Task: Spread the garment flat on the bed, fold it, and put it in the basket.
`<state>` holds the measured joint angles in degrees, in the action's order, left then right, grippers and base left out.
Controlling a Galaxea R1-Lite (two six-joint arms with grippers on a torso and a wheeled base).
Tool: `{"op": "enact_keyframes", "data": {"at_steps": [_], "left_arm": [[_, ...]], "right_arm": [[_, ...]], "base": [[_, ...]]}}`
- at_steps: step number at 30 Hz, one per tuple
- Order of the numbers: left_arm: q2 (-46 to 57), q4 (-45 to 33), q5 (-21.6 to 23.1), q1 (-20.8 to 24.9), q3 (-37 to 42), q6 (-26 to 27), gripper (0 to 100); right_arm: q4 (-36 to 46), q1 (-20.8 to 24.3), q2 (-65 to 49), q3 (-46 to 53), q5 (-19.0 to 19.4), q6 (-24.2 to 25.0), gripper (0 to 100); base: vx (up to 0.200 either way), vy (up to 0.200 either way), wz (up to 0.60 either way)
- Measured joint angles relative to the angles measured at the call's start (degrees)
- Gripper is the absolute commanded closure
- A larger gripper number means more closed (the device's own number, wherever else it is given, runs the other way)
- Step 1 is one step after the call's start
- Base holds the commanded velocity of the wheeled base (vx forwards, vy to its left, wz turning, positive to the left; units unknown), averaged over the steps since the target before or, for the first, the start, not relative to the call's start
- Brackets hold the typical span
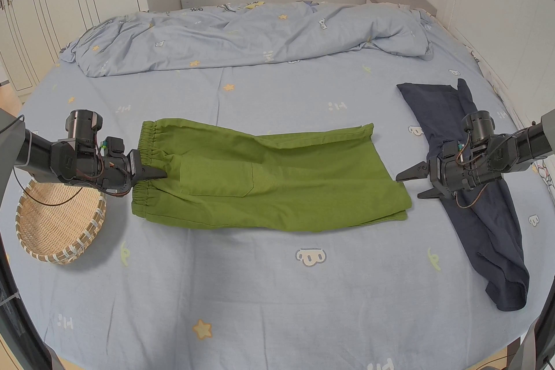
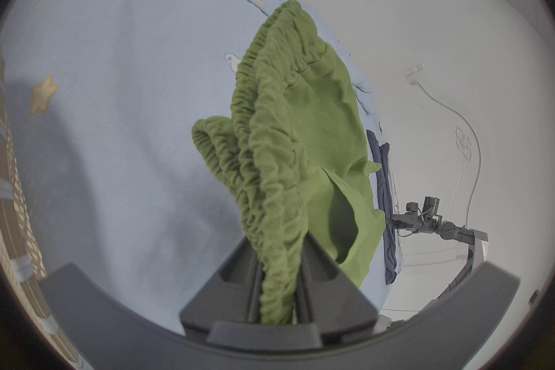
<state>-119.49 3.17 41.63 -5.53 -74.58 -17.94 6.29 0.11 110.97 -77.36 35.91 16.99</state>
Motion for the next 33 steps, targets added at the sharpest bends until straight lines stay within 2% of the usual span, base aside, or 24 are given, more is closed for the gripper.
{"op": "enact_keyframes", "data": {"at_steps": [8, 17, 33], "left_arm": [[0.12, -0.06, -0.04, 0.09, -0.09, 0.18, 100], [0.06, -0.05, -0.06, 0.16, -0.15, 0.27, 100], [0.04, -0.05, -0.06, 0.16, -0.2, 0.32, 100]], "right_arm": [[-0.35, -0.06, 4.5, -2.44, 3.22, -0.6, 0], [-0.46, 0.05, 6.19, -2.12, 12.23, -0.68, 0], [0.05, 1.79, 6.5, -0.48, 18.8, -0.35, 0]], "base": [[0.0, 0.0, 0.0], [0.0, 0.0, 0.0], [0.0, 0.0, 0.0]]}}
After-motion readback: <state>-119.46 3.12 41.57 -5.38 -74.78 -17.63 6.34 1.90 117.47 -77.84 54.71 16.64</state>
